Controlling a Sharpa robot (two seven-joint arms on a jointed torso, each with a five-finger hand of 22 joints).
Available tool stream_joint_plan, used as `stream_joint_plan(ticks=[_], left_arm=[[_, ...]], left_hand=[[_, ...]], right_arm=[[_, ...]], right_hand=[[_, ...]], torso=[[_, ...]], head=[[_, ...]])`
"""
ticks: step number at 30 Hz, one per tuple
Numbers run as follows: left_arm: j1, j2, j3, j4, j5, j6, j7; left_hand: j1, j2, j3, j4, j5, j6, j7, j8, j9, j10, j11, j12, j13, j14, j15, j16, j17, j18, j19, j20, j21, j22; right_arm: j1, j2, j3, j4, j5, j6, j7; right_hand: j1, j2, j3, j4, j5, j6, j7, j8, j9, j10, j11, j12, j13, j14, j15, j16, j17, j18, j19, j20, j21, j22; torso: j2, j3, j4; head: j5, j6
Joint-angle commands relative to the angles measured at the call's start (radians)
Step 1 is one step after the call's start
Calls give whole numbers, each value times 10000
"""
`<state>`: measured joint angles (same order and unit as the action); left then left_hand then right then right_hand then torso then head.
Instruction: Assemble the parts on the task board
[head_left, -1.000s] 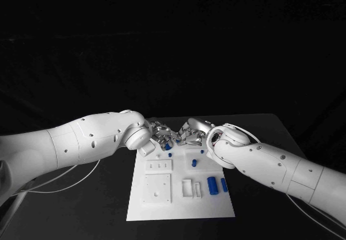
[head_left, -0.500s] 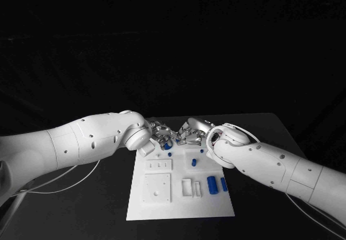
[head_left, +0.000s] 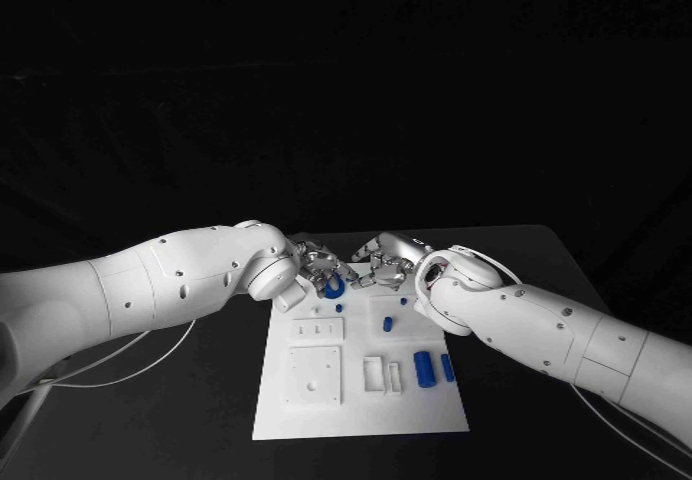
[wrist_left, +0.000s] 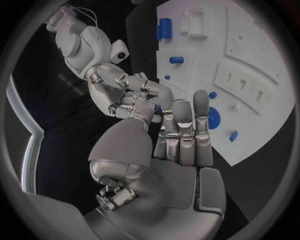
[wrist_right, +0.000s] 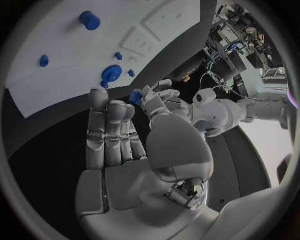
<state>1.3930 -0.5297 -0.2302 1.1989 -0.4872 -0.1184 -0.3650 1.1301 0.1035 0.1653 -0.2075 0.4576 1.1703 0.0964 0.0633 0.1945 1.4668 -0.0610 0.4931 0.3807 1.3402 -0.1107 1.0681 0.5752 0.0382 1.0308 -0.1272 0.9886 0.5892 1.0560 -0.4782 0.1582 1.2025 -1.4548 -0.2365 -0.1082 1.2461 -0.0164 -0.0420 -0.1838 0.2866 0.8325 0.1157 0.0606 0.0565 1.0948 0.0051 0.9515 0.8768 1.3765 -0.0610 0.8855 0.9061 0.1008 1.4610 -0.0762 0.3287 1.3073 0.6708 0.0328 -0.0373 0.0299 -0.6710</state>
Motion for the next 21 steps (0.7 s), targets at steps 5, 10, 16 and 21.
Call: stream_joint_plan(ticks=[5,10,16,21], left_arm=[[-3,-76,4,-41,-293,12,-166],[-3,-179,-1,-74,-311,116,-257],[-3,-314,-29,-42,-386,211,-410],[-6,-426,-72,12,-542,304,-525]], left_hand=[[-102,-60,107,-3,64,2019,-1123,26,1886,465,-85,77,0,71,-3,25,61,-108,-28,-34,66,24],[-124,-74,109,-5,71,2039,-1131,30,1902,471,-91,103,1,91,-4,27,87,-109,-26,-34,74,25],[-261,-18,87,100,-27,2177,-1181,31,1958,477,-122,318,60,195,-22,65,169,-114,26,-49,123,34],[-416,89,38,229,-210,2351,-1243,32,2019,483,-165,569,119,356,-64,92,251,-118,131,-87,190,45]], right_arm=[[-43,-274,2,124,156,-444,540],[-98,-703,3,319,255,-596,726],[-120,-1205,51,394,924,-976,1121],[-123,-1554,275,332,1799,-1207,1449]], right_hand=[[211,-123,-172,277,-10,-529,6,-67,-25,-127,-6,246,-350,-105,4,98,-113,39,41,-19,-318,126],[217,-46,-174,239,-10,-275,32,-65,-19,-132,42,298,-420,-98,36,108,-142,66,77,8,-379,181],[151,84,-164,185,296,209,73,-39,1,-113,98,337,-485,-82,65,120,-164,98,127,34,-379,232],[74,190,-155,114,479,334,99,-41,3,-98,115,347,-560,-47,74,133,-186,136,194,47,-405,250]], torso=[[5,-7,27],[-3,-1,3],[-10,-3,-6],[-12,1,-2]], head=[[33,-13],[97,-43],[138,-71],[160,-102]])
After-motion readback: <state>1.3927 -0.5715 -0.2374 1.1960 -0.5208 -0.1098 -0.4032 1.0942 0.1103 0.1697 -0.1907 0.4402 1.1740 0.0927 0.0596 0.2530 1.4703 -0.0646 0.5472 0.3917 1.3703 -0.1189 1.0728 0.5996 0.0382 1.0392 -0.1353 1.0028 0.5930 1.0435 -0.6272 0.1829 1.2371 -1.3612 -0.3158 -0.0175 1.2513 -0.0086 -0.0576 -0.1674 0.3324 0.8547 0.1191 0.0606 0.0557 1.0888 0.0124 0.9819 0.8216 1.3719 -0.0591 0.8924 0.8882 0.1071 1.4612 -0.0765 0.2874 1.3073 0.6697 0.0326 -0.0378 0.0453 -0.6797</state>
